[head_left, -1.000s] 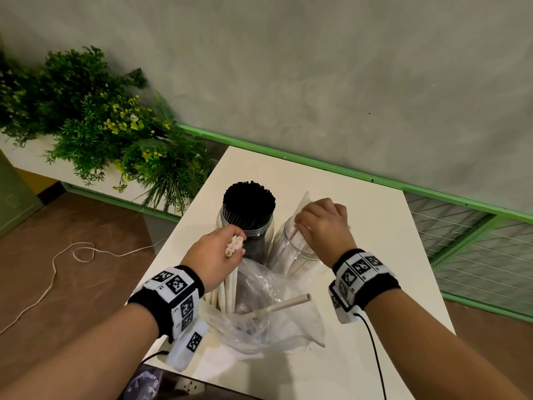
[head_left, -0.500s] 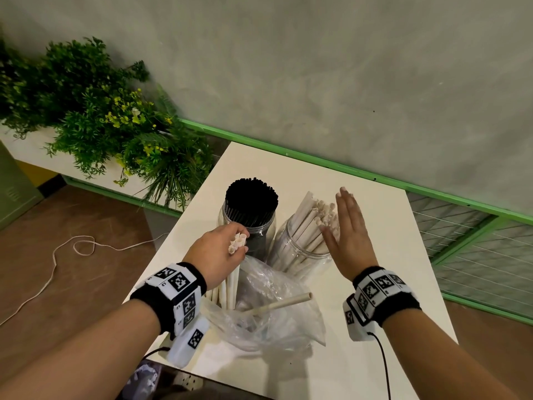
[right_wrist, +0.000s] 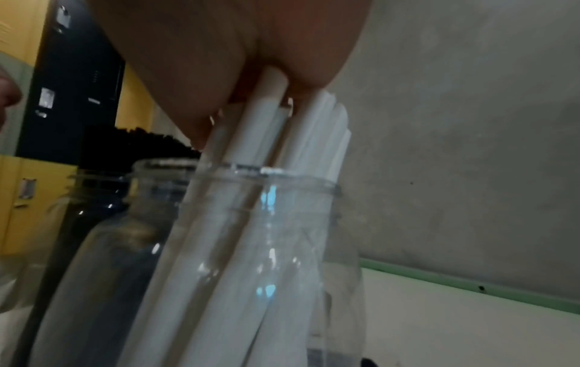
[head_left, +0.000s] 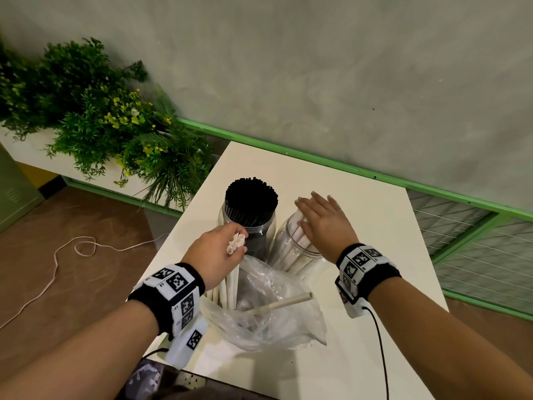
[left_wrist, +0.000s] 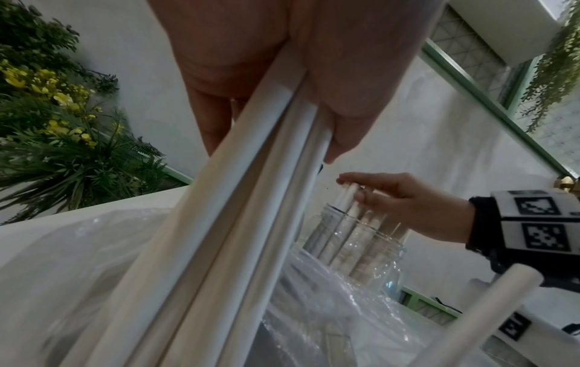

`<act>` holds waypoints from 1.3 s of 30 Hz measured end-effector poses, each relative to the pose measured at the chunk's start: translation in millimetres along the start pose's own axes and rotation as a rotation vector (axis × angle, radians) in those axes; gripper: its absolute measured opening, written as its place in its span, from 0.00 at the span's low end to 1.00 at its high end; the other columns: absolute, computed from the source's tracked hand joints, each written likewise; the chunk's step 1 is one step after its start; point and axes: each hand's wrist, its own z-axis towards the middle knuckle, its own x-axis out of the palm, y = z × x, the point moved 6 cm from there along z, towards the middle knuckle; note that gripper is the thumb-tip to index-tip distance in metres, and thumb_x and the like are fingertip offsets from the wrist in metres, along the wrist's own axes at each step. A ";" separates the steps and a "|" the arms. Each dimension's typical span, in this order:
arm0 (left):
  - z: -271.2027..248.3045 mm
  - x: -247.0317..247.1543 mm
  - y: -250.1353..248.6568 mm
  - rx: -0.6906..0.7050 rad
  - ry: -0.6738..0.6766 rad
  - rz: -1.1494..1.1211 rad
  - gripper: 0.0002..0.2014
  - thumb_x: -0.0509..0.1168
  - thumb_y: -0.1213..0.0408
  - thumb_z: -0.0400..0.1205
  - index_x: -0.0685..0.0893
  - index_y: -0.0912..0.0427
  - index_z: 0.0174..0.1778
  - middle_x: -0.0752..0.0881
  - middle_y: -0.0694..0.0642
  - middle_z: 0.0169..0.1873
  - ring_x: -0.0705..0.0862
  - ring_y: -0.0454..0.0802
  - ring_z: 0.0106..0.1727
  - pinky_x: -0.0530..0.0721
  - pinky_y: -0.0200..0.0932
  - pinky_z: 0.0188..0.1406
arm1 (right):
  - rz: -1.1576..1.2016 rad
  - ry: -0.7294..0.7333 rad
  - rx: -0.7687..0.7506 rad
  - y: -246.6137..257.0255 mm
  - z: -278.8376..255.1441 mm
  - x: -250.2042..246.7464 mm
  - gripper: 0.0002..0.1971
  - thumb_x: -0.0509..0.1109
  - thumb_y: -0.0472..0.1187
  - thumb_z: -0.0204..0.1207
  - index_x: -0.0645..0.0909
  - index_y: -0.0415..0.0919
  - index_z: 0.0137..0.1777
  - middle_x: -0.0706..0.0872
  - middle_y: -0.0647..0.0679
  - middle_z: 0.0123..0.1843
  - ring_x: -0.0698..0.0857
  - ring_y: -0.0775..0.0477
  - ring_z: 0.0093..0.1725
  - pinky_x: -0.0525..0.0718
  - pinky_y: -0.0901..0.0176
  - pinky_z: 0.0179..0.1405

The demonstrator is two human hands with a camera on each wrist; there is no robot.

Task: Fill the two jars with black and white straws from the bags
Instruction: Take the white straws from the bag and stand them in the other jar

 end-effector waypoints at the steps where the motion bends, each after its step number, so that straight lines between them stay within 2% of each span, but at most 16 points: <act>1: 0.0 -0.1 0.3 0.001 0.001 0.002 0.08 0.65 0.58 0.79 0.77 0.45 0.53 0.83 0.46 0.48 0.82 0.48 0.45 0.82 0.47 0.46 | -0.017 -0.024 0.030 -3.8 -1.0 -7.1 0.22 0.63 0.47 0.81 0.74 0.42 0.74 0.77 0.45 0.75 0.70 0.37 0.78 0.65 0.37 0.77; 4: -0.4 0.2 1.3 0.007 0.004 0.006 0.08 0.65 0.57 0.79 0.77 0.45 0.53 0.83 0.45 0.48 0.82 0.48 0.45 0.81 0.46 0.46 | 0.089 -0.035 0.206 -24.9 -16.0 -17.9 0.29 0.55 0.58 0.82 0.64 0.47 0.80 0.64 0.48 0.83 0.58 0.42 0.83 0.58 0.43 0.81; 7: 0.1 1.0 1.0 0.008 0.011 0.009 0.08 0.65 0.57 0.79 0.77 0.45 0.54 0.82 0.45 0.47 0.82 0.47 0.45 0.81 0.46 0.46 | 0.352 0.149 0.290 -32.4 -35.6 4.0 0.36 0.51 0.68 0.78 0.56 0.51 0.83 0.56 0.52 0.85 0.53 0.47 0.84 0.56 0.47 0.83; 8: 0.3 1.2 0.6 0.006 0.014 0.008 0.08 0.65 0.57 0.79 0.77 0.45 0.54 0.82 0.45 0.47 0.82 0.47 0.45 0.81 0.47 0.46 | 0.410 0.165 0.300 -32.4 -37.8 9.5 0.37 0.54 0.68 0.78 0.57 0.52 0.83 0.56 0.53 0.85 0.53 0.47 0.84 0.58 0.46 0.82; 12: 0.3 0.9 -0.7 0.001 0.023 0.004 0.08 0.64 0.57 0.79 0.77 0.45 0.54 0.83 0.46 0.48 0.82 0.48 0.45 0.81 0.47 0.46 | 0.461 0.033 0.296 -36.7 -21.7 8.3 0.40 0.65 0.64 0.74 0.58 0.51 0.82 0.56 0.51 0.85 0.58 0.45 0.81 0.63 0.47 0.79; 16: 0.3 0.9 -1.1 -0.004 0.030 0.009 0.09 0.64 0.57 0.80 0.77 0.45 0.54 0.83 0.46 0.50 0.81 0.48 0.47 0.81 0.46 0.47 | 0.407 0.128 0.217 -28.9 3.3 11.7 0.43 0.71 0.66 0.69 0.59 0.56 0.81 0.61 0.53 0.83 0.63 0.46 0.79 0.66 0.48 0.77; 18: 0.2 1.0 -0.9 -0.003 0.031 0.009 0.09 0.64 0.57 0.80 0.77 0.45 0.55 0.83 0.46 0.51 0.81 0.48 0.48 0.80 0.46 0.48 | 0.356 0.167 0.225 -25.9 9.1 17.4 0.38 0.69 0.68 0.68 0.67 0.57 0.78 0.72 0.54 0.75 0.74 0.48 0.70 0.77 0.50 0.68; 20: -0.2 0.9 -0.7 -0.002 0.027 0.007 0.09 0.64 0.57 0.80 0.76 0.44 0.55 0.83 0.46 0.51 0.81 0.48 0.48 0.80 0.45 0.48 | 0.303 0.077 0.269 -25.6 10.1 16.0 0.32 0.67 0.69 0.68 0.78 0.53 0.68 0.80 0.53 0.60 0.81 0.48 0.55 0.83 0.49 0.53; 23: -0.7 1.0 -0.9 0.000 0.022 0.002 0.09 0.64 0.57 0.79 0.77 0.44 0.54 0.83 0.46 0.49 0.81 0.48 0.46 0.80 0.45 0.47 | 0.259 -0.148 0.259 -27.1 13.7 4.9 0.27 0.65 0.67 0.68 0.87 0.46 0.52 0.81 0.50 0.44 0.80 0.44 0.43 0.83 0.49 0.39; 25: -0.8 1.0 -1.1 -0.001 0.018 -0.002 0.09 0.65 0.57 0.79 0.77 0.45 0.54 0.83 0.46 0.49 0.82 0.48 0.46 0.80 0.45 0.46 | 0.209 -0.229 0.190 -26.7 21.6 -5.3 0.24 0.67 0.65 0.69 0.88 0.43 0.45 0.80 0.49 0.40 0.79 0.44 0.40 0.80 0.53 0.36; 26: -0.7 1.0 -1.1 -0.001 0.018 -0.002 0.09 0.65 0.58 0.80 0.77 0.45 0.55 0.83 0.46 0.49 0.82 0.48 0.46 0.80 0.45 0.46 | 0.184 -0.230 0.168 -26.5 26.3 -8.9 0.24 0.68 0.65 0.69 0.87 0.44 0.44 0.80 0.48 0.40 0.78 0.44 0.41 0.79 0.53 0.37; 28: -0.2 1.3 -1.9 0.005 0.017 -0.006 0.09 0.65 0.58 0.80 0.77 0.45 0.55 0.83 0.46 0.49 0.81 0.48 0.46 0.80 0.45 0.46 | 0.123 -0.134 0.174 -29.0 32.6 -7.1 0.26 0.66 0.67 0.69 0.86 0.46 0.51 0.82 0.48 0.46 0.78 0.42 0.47 0.80 0.49 0.44; 30: 0.0 1.8 -3.0 0.015 0.019 -0.012 0.09 0.65 0.58 0.80 0.77 0.45 0.55 0.83 0.46 0.49 0.81 0.48 0.46 0.79 0.44 0.46 | 0.097 0.060 0.229 -32.8 32.8 4.6 0.28 0.66 0.67 0.70 0.81 0.49 0.63 0.82 0.48 0.56 0.78 0.41 0.56 0.79 0.47 0.52; 32: -0.4 2.3 -3.8 0.020 0.021 -0.015 0.09 0.65 0.58 0.80 0.77 0.45 0.55 0.82 0.45 0.49 0.81 0.48 0.46 0.78 0.43 0.46 | 0.145 0.177 0.243 -34.3 30.1 12.8 0.26 0.67 0.63 0.74 0.76 0.52 0.69 0.81 0.50 0.59 0.79 0.43 0.59 0.79 0.50 0.53; 36: -0.4 2.2 -3.5 0.017 0.018 -0.016 0.09 0.65 0.58 0.80 0.77 0.44 0.55 0.82 0.45 0.48 0.81 0.47 0.46 0.78 0.43 0.47 | 0.255 0.191 0.175 -28.5 28.8 11.5 0.22 0.67 0.56 0.77 0.75 0.55 0.70 0.81 0.53 0.56 0.80 0.46 0.55 0.81 0.53 0.47; 39: 0.3 2.7 -4.1 0.020 0.020 -0.010 0.09 0.65 0.58 0.80 0.77 0.45 0.55 0.82 0.45 0.48 0.80 0.47 0.46 0.78 0.43 0.46 | 0.354 0.106 0.206 -28.1 28.3 3.4 0.16 0.68 0.48 0.79 0.76 0.48 0.65 0.80 0.52 0.56 0.78 0.51 0.46 0.80 0.53 0.45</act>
